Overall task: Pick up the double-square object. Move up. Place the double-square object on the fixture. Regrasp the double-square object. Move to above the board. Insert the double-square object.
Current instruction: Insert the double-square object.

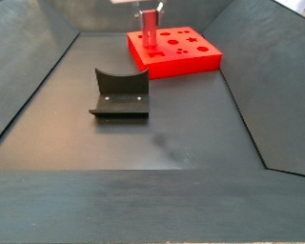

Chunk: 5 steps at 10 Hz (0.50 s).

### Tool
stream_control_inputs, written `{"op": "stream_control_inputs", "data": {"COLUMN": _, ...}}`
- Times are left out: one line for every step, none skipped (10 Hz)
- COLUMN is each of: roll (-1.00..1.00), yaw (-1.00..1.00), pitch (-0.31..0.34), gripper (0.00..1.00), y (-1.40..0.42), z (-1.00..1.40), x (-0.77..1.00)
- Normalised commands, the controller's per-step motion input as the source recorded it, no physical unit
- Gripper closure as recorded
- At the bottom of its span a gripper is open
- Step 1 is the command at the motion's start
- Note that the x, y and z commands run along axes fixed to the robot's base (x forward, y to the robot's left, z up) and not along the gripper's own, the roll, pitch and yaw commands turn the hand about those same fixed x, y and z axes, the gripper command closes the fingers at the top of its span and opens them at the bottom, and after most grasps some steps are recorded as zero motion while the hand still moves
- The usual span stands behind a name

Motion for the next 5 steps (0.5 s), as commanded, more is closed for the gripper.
{"op": "stream_control_inputs", "data": {"roll": 0.00, "yaw": 0.00, "pitch": -0.007, "gripper": 1.00, "y": 0.00, "z": -0.25, "x": 0.08}}
{"op": "stream_control_inputs", "data": {"roll": 0.00, "yaw": 0.00, "pitch": -0.039, "gripper": 1.00, "y": 0.00, "z": -0.32, "x": 0.00}}
{"op": "stream_control_inputs", "data": {"roll": 0.01, "yaw": 0.00, "pitch": -0.051, "gripper": 1.00, "y": 0.00, "z": -0.38, "x": 0.00}}
{"op": "stream_control_inputs", "data": {"roll": 0.01, "yaw": 0.00, "pitch": -0.060, "gripper": 1.00, "y": -0.01, "z": -0.41, "x": 0.00}}
{"op": "stream_control_inputs", "data": {"roll": 0.02, "yaw": 0.00, "pitch": -0.071, "gripper": 1.00, "y": -0.01, "z": -0.43, "x": 0.00}}
